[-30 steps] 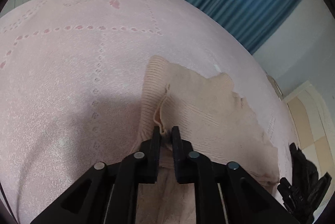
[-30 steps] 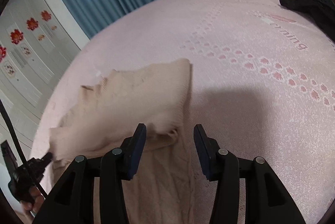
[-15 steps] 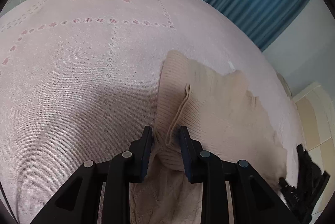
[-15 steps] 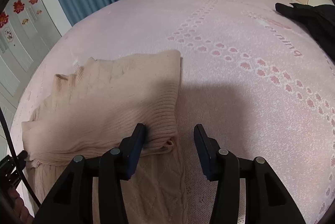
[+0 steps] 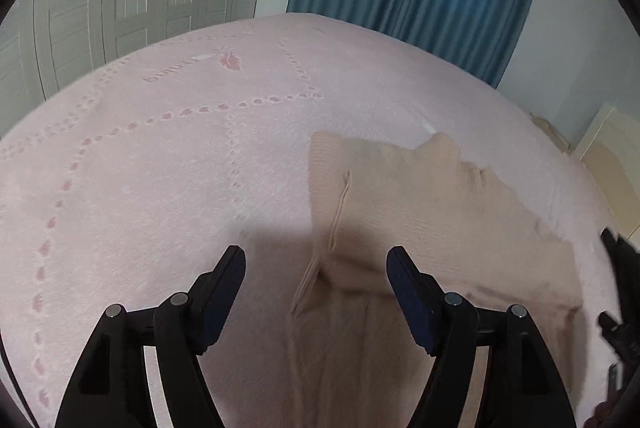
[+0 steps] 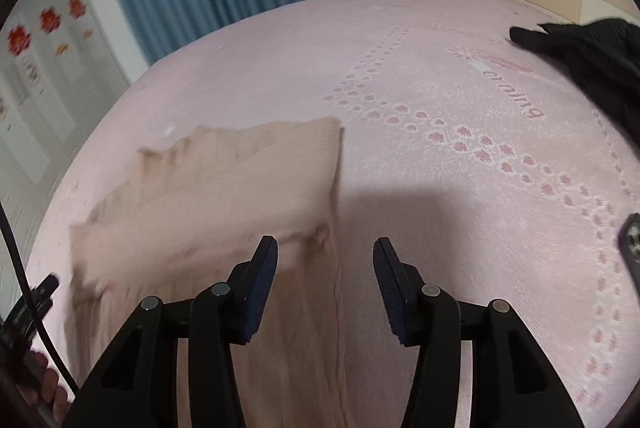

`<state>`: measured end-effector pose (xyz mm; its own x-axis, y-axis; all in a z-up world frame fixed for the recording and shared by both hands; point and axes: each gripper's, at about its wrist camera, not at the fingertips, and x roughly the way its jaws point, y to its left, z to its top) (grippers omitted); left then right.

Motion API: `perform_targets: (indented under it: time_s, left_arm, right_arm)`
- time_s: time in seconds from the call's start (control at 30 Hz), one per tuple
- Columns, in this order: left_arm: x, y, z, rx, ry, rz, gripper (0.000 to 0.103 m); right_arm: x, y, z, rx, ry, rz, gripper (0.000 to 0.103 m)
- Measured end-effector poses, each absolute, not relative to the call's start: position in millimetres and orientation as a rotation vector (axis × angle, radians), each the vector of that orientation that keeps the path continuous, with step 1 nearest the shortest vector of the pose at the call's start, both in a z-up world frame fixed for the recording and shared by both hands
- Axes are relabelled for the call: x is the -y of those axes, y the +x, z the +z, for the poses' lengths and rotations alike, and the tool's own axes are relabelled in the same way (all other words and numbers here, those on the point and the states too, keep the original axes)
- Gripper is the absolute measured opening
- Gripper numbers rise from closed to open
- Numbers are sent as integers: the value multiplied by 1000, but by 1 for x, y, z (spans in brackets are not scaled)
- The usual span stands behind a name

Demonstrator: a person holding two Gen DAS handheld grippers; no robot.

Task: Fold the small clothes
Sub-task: 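Grasp the sweater hem with both grippers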

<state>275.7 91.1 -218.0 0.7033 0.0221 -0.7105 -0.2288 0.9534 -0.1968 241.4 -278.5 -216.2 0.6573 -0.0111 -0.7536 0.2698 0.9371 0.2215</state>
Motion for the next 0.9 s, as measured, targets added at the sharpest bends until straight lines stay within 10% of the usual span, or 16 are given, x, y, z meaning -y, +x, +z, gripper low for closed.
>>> perform_targets:
  time_s: [0.7,0.9]
  left_arm:
    - [-80,71,-240,-966,-267,-88,69]
    - [-66,75,-242,-965,-195,-58,29]
  right_arm:
    - [235,55,-248,-1058,215,11,50]
    - [219,50,-252,-1068,99,-32,42]
